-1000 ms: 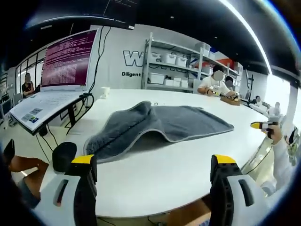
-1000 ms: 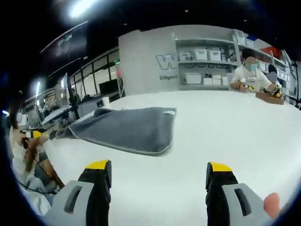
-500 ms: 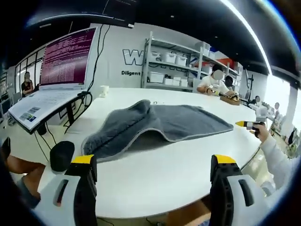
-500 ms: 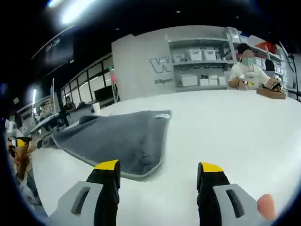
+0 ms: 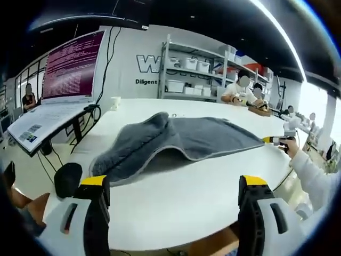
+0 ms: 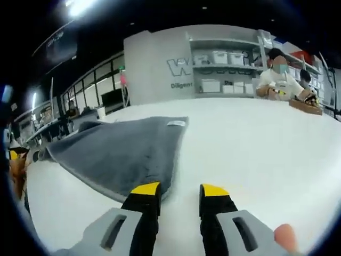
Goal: Open the folded towel by lifting each exposed corner and separating the folded layers until the towel lies flat within the target outline without major curled edges
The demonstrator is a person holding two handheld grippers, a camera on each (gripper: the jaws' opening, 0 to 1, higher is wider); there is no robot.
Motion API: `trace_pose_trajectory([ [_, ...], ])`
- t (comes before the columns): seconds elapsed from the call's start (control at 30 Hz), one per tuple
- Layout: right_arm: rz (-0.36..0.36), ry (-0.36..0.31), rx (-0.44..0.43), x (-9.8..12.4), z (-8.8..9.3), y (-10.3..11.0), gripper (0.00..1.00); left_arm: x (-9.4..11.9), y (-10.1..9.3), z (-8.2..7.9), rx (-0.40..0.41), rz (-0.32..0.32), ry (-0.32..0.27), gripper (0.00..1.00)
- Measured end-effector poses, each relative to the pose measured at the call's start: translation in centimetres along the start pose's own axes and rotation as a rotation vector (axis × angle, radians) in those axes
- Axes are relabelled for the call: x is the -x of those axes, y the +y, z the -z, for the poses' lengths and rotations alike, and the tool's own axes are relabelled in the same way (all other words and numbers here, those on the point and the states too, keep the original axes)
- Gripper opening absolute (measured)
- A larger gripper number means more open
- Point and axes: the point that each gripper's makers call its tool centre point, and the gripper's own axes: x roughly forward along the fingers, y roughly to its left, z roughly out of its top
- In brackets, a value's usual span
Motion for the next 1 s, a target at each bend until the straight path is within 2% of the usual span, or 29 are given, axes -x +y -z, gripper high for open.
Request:
trace_pose_trajectory([
  [0.13, -0.025, 0.008, 0.016, -0.5, 0.1, 0.9, 0.16, -0.4, -0.3, 0.2, -0.001, 0.009, 0.009, 1.0],
  [0.57, -0.039, 0.035, 0.018, -1.0, 0.5, 1.8, 0.0, -0.8, -0.6, 0.5, -0.002, 0.023, 0.025, 1.0],
  [0.83, -0.042, 0.034, 0.044, -0.8, 0.5, 1.3, 0.0, -0.8, -0.5, 0.6, -0.004, 0.023, 0.032, 1.0],
  [1.0, -0.017, 0.032, 0.032, -0.4, 0.4, 0.1, 0.0, -0.6, -0.3, 0.7, -0.002, 0.018, 0.032, 1.0],
])
